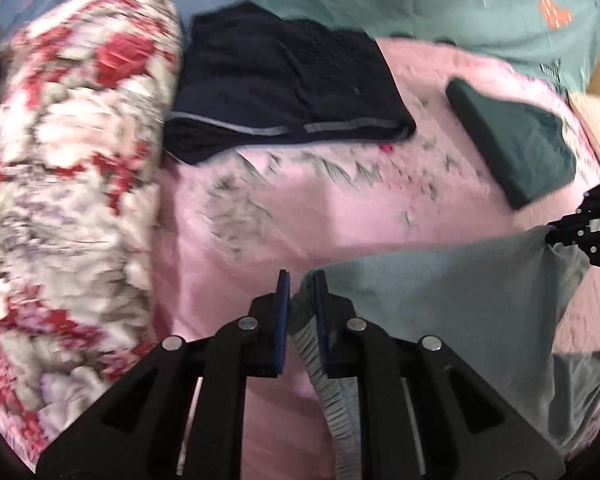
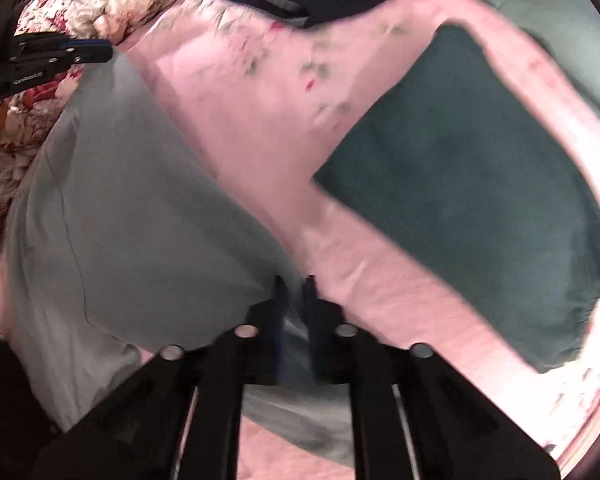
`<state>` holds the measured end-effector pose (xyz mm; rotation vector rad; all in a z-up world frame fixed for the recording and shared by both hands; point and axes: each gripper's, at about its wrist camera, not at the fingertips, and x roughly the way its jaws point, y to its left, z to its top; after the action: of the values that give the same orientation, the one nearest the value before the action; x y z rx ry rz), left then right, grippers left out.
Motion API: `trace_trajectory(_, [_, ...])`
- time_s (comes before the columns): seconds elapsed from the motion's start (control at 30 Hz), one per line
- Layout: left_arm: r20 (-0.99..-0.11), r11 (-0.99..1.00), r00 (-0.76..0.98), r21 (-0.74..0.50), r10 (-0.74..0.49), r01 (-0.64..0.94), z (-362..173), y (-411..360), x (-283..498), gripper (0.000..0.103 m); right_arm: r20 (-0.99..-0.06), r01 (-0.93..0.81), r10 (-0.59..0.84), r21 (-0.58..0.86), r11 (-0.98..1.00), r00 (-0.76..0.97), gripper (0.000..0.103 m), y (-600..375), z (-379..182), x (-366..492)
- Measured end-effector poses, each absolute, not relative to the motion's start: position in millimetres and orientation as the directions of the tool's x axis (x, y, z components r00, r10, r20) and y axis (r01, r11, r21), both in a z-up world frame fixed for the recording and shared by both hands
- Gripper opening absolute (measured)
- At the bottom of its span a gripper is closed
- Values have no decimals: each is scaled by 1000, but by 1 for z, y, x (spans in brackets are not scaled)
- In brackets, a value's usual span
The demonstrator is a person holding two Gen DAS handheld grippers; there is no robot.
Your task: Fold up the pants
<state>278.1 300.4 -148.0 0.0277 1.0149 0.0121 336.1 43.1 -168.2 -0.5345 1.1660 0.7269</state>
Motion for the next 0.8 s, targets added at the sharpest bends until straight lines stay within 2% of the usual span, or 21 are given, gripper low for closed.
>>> trace_trajectory(0.13, [-821, 994, 565, 25, 79, -102, -143, 315, 269, 14, -853, -680, 308, -71, 730, 420, 8, 44, -137, 318])
trace_trajectory(0.17, [-833, 993, 546, 28, 88, -117, -150, 317, 270, 14, -863, -678, 299, -67, 732, 408, 14, 44, -143, 318])
trace_trajectory(0.2, [-845, 991, 525, 40, 101, -127, -159, 318, 272, 18, -894, -683, 277, -44, 729, 353, 30, 49, -154, 318])
trace_trajectory(0.23, [-861, 987, 489, 77, 136, -138, -171, 317, 274, 22, -930, -682, 243, -10, 731, 275, 39, 52, -168, 319])
trace_trajectory(0.3, [-862, 974, 458, 154, 215, -168, -177, 319, 272, 27, -928, -622, 275, 62, 781, 253, 39, 36, -171, 315])
trace_trajectory(0.33, [-856, 969, 462, 163, 233, -188, -174, 322, 267, 42, -916, -585, 306, 102, 804, 260, 41, 24, -166, 314])
trace_trajectory(0.37, [-844, 963, 478, 153, 243, -220, -166, 327, 260, 61, -906, -535, 321, 133, 834, 274, 45, 9, -161, 313])
trace_trajectory(0.4, [-835, 960, 489, 148, 251, -239, -161, 329, 256, 67, -897, -459, 321, 158, 874, 303, 50, -14, -155, 313])
trace_trajectory(0.43, [-824, 957, 509, 130, 249, -258, -151, 331, 248, 68, -886, -355, 309, 181, 917, 346, 53, -49, -149, 311])
trace_trajectory(0.5, [-816, 954, 521, 118, 251, -276, -139, 328, 236, 73, -879, -175, 211, 149, 973, 428, 53, -105, -141, 309])
trace_trajectory(0.53, [-809, 952, 531, 109, 252, -286, -131, 321, 227, 79, -883, -44, 92, 80, 996, 461, 53, -143, -139, 309])
trace_trajectory(0.63, [-811, 962, 548, 59, 202, -268, -120, 294, 210, 84, -903, 234, -127, -31, 972, 409, 53, -232, -150, 315])
trace_trajectory(0.7, [-822, 973, 547, 35, 159, -230, -119, 261, 200, 85, -904, 343, -152, -7, 939, 399, 53, -271, -155, 320])
trace_trajectory(0.8, [-838, 986, 535, 18, 104, -163, -121, 215, 187, 86, -903, 440, -78, 129, 889, 423, 53, -308, -163, 333])
